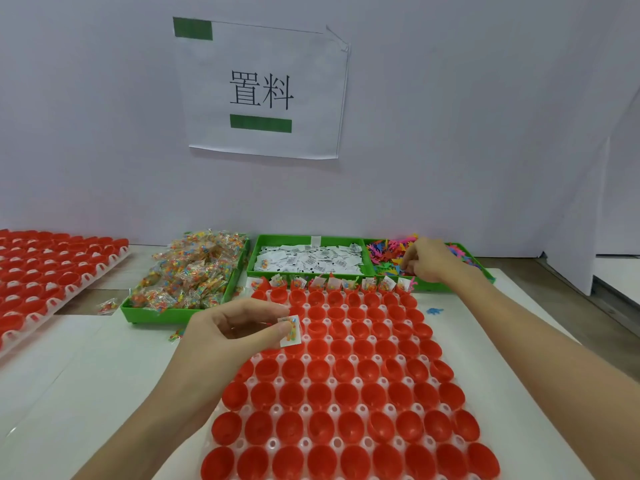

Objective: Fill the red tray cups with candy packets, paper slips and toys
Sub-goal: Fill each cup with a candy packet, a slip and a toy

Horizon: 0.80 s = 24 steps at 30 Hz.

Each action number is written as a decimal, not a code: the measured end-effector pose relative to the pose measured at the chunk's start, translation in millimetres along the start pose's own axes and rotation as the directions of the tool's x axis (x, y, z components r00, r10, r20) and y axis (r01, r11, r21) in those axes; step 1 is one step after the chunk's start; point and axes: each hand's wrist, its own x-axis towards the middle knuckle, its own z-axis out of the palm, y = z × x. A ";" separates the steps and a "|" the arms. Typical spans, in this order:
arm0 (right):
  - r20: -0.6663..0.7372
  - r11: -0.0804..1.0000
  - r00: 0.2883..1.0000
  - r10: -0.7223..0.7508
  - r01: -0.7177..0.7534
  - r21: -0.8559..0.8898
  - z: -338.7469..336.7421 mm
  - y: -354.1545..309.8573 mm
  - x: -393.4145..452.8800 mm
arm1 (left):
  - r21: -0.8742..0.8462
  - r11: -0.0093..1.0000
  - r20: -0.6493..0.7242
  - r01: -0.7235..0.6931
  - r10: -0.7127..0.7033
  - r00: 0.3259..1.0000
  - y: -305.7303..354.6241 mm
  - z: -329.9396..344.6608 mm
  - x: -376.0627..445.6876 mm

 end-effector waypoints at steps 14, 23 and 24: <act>-0.012 0.963 0.996 -0.092 0.086 -0.256 -5.5 -1.6 -4.1 | -0.016 1.000 0.007 0.003 -0.003 1.000 4.5 -3.1 -0.7; -0.079 0.989 0.992 -0.098 0.089 -0.121 -11.2 2.4 -6.5 | -0.013 1.000 0.014 -0.013 0.013 1.000 4.7 -0.3 -2.2; -0.101 0.997 0.992 -0.075 0.071 -0.039 -13.1 4.3 -8.3 | -0.010 1.000 0.013 -0.014 0.014 1.000 4.6 -0.2 -2.3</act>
